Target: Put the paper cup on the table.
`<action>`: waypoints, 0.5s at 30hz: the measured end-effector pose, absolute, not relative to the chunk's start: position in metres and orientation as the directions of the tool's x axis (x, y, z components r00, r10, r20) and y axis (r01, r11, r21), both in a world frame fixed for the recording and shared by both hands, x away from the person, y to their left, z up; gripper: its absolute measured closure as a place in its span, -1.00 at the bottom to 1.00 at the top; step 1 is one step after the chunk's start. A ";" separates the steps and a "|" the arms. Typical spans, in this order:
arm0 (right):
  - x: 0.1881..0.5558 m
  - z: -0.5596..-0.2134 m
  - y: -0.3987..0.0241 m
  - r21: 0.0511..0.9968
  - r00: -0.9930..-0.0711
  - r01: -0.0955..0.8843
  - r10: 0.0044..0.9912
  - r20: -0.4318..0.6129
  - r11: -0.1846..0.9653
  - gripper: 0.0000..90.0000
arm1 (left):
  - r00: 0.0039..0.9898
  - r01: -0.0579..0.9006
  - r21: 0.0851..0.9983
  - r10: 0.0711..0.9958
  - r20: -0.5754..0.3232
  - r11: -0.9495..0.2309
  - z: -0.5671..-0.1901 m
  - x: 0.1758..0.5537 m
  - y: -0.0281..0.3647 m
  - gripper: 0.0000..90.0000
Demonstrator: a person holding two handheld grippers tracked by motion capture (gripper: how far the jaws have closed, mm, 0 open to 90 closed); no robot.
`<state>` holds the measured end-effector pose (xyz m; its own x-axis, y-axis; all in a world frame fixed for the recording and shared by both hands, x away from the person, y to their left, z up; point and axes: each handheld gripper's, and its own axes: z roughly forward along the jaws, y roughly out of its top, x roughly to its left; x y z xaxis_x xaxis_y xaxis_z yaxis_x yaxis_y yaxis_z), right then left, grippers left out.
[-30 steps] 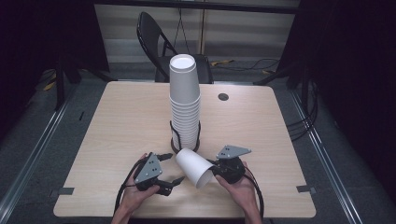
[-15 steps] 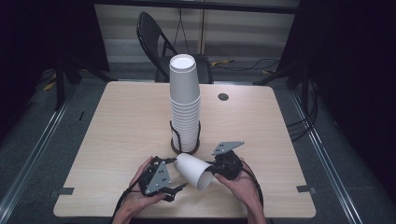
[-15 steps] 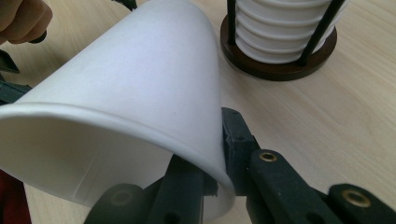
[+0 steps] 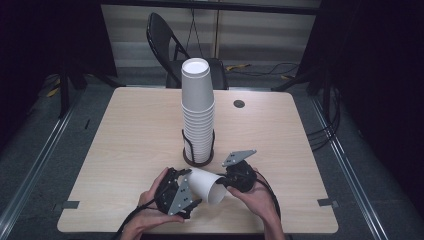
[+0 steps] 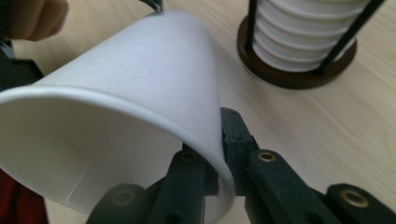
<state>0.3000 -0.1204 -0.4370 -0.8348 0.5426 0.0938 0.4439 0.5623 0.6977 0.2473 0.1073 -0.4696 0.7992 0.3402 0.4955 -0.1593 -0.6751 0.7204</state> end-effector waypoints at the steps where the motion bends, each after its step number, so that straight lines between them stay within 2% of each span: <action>1: 0.300 -0.436 -0.120 0.702 -0.839 0.436 0.536 0.092 0.563 0.95 | 0.796 -0.163 0.719 0.341 0.500 -0.675 -0.469 0.247 0.106 -0.88; 15: 0.303 -0.433 -0.114 0.714 -0.845 0.439 0.521 0.121 0.545 0.95 | 0.777 -0.215 0.683 0.301 0.552 -0.698 -0.462 0.245 0.090 -0.97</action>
